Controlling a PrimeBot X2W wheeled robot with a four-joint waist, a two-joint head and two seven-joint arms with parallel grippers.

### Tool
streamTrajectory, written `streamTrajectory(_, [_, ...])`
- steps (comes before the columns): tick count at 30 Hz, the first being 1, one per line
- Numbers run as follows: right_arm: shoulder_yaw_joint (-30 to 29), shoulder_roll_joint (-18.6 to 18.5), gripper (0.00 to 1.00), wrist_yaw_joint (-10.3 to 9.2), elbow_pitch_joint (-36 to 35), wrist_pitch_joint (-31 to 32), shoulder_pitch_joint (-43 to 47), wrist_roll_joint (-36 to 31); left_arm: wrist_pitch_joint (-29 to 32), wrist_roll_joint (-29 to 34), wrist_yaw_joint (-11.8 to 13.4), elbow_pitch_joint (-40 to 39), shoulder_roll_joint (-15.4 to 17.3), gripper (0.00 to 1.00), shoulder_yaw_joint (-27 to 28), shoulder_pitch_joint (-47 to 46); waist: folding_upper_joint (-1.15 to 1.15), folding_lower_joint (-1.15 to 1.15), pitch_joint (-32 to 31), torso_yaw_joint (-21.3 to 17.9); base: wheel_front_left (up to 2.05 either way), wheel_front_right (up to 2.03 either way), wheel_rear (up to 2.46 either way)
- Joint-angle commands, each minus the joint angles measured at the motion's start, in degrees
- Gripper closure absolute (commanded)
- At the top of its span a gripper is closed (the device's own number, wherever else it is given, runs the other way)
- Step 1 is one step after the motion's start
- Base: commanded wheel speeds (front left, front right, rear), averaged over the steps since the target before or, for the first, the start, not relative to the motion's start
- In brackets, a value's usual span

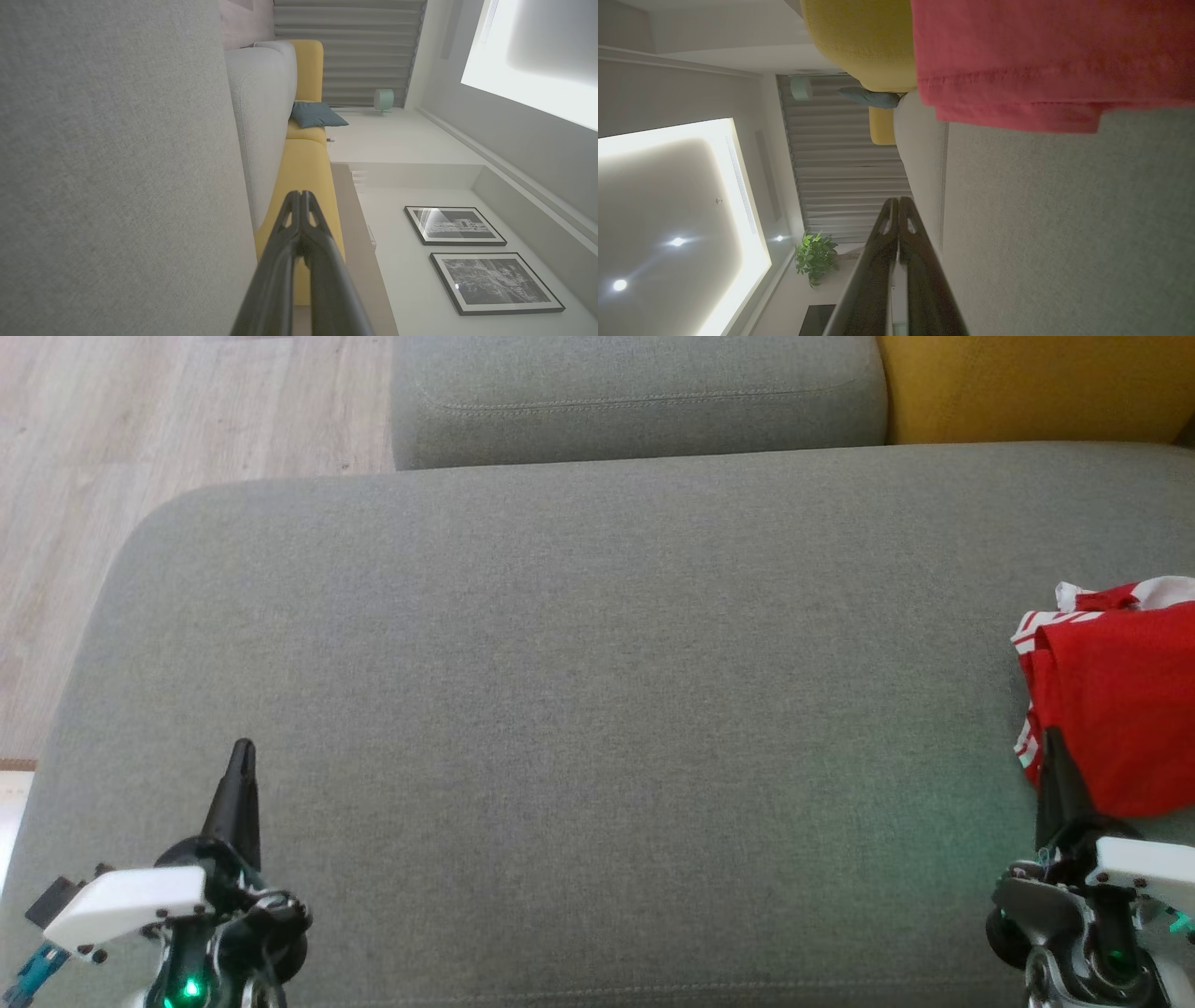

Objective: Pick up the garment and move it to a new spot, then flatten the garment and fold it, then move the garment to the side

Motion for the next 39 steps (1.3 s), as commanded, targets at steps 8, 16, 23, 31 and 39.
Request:
streamTrajectory(8, [0.8, -0.4, 1.0, 0.22, -1.8, 0.6, -2.8, -0.3, 0.4, 0.6, -0.4, -1.5, 0.3, 1.0, 2.0, -3.0, 0.0, 0.0, 0.0, 0.0, 0.0, 0.0, 0.0])
streamTrajectory(16, [0.7, -0.3, 1.0, 0.22, -1.8, 0.7, -2.8, -0.4, 0.5, 0.6, -0.4, -1.5, 0.2, 1.0, 2.1, -3.1, 0.0, 0.0, 0.0, 0.0, 0.0, 0.0, 0.0])
streamTrajectory(23, [0.6, -0.2, 1.0, 0.22, -1.8, 0.8, -2.8, -0.4, 0.6, 0.7, -0.4, -1.5, 0.2, 1.0, 2.1, -3.1, 0.0, 0.0, 0.0, 0.0, 0.0, 0.0, 0.0])
streamTrajectory(31, [0.5, -0.2, 1.0, 0.22, -1.8, 0.8, -2.9, -0.5, 0.6, 0.8, -0.4, -1.5, 0.1, 1.0, 2.2, -3.1, 0.0, 0.0, 0.0, 0.0, 0.0, 0.0, 0.0])
streamTrajectory(39, [0.4, -0.1, 1.0, 0.22, -1.8, 0.9, -2.9, -0.6, 0.7, 0.8, -0.4, -1.5, 0.1, 1.0, 2.3, -3.1, 0.0, 0.0, 0.0, 0.0, 0.0, 0.0, 0.0])
